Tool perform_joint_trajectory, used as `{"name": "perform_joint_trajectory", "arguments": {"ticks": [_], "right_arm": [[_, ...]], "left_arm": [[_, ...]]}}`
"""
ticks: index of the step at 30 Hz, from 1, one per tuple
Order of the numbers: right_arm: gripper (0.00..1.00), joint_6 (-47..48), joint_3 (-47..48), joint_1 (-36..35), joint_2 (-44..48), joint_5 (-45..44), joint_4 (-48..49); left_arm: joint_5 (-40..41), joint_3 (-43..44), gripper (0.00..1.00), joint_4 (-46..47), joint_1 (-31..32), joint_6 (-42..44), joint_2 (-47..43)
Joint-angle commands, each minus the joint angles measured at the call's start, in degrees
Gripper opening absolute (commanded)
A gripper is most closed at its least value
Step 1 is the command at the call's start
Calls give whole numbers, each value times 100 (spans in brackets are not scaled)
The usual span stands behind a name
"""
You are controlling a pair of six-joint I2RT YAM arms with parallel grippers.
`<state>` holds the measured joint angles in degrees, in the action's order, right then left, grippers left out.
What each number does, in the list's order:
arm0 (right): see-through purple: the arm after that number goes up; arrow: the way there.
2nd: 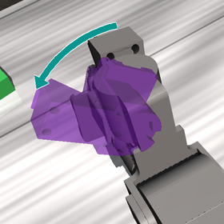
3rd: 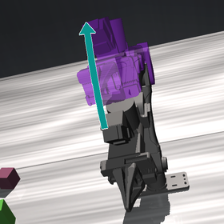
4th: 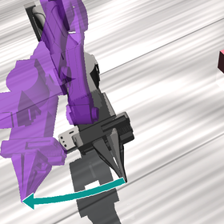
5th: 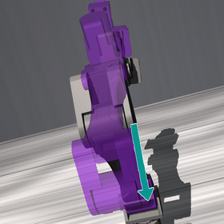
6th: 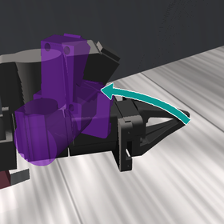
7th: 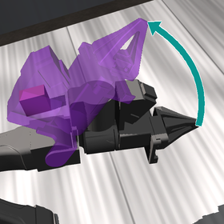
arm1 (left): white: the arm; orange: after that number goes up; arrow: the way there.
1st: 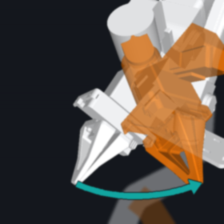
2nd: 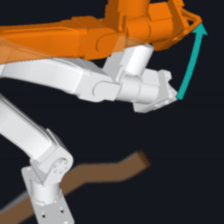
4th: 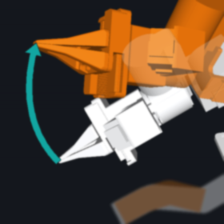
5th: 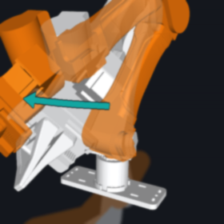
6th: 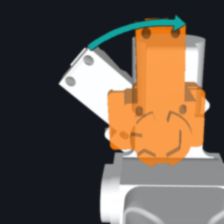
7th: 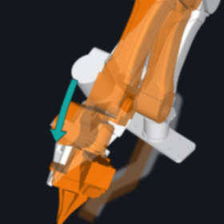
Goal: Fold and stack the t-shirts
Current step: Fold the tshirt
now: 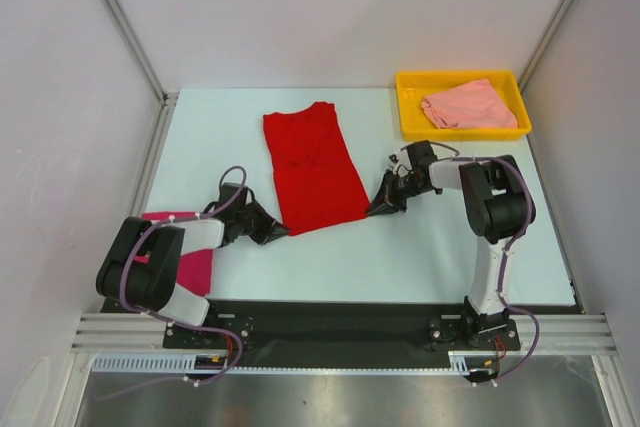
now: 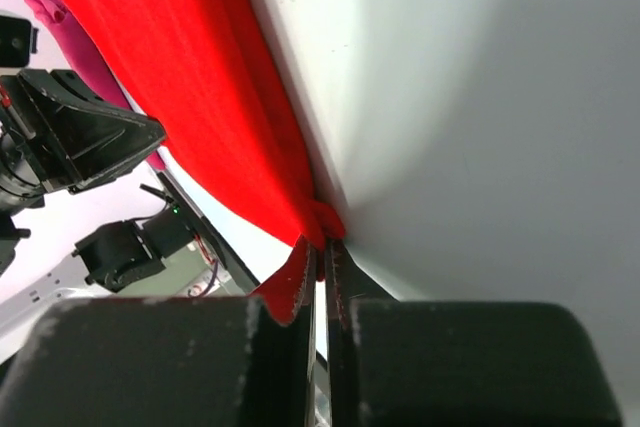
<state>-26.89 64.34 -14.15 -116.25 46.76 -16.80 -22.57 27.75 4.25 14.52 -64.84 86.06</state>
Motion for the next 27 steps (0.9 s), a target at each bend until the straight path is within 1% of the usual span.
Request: {"name": "perform_joint_trajectory", "arguments": {"ticks": [1,3,6,7,8,9,11,12,14,15,19,22,27], "right_arm": [[0,395,-166,-157,-4,-703,54],[0,299,-377,-202,268,-844,97],[0,-61,-1123,-325,804,-774,527],[0,-114,-1551,-395,944,-783,598],[0,-166,-1738,-543,1250,-861,694],[0,-245,-1975,-640,1401,-897,748],[0,-377,-2617,-877,1752,-1019,897],[0,-543,-2811,-948,2120,-1081,958],[0,-702,-3345,-1185,2578,-1247,1073],[0,-903,-3497,-1247,2990,-1309,1117],[0,-1256,-3911,-1520,3582,-1476,1249],[0,-1318,-3999,-1652,3705,-1547,1214],[0,-1415,-4131,-1801,3828,-1626,1258]], "left_arm": [[745,-234,0,-740,103,551,-10],[798,-375,0,-873,130,648,-361],[877,-699,0,-1136,191,736,-976],[920,-788,0,-1328,209,745,-1186],[921,-884,0,-1426,235,745,-1380],[929,-1068,0,-1523,287,745,-1843],[1008,-1253,0,-1953,366,649,-2354],[1017,-1472,0,-2198,445,578,-2958],[1035,-1675,0,-2515,533,447,-3567],[1018,-1841,0,-2795,560,402,-4057],[1026,-2159,0,-3185,648,306,-4965],[1017,-2291,0,-3150,833,121,-5073],[1131,-2002,0,-3290,973,331,-4923]]}}
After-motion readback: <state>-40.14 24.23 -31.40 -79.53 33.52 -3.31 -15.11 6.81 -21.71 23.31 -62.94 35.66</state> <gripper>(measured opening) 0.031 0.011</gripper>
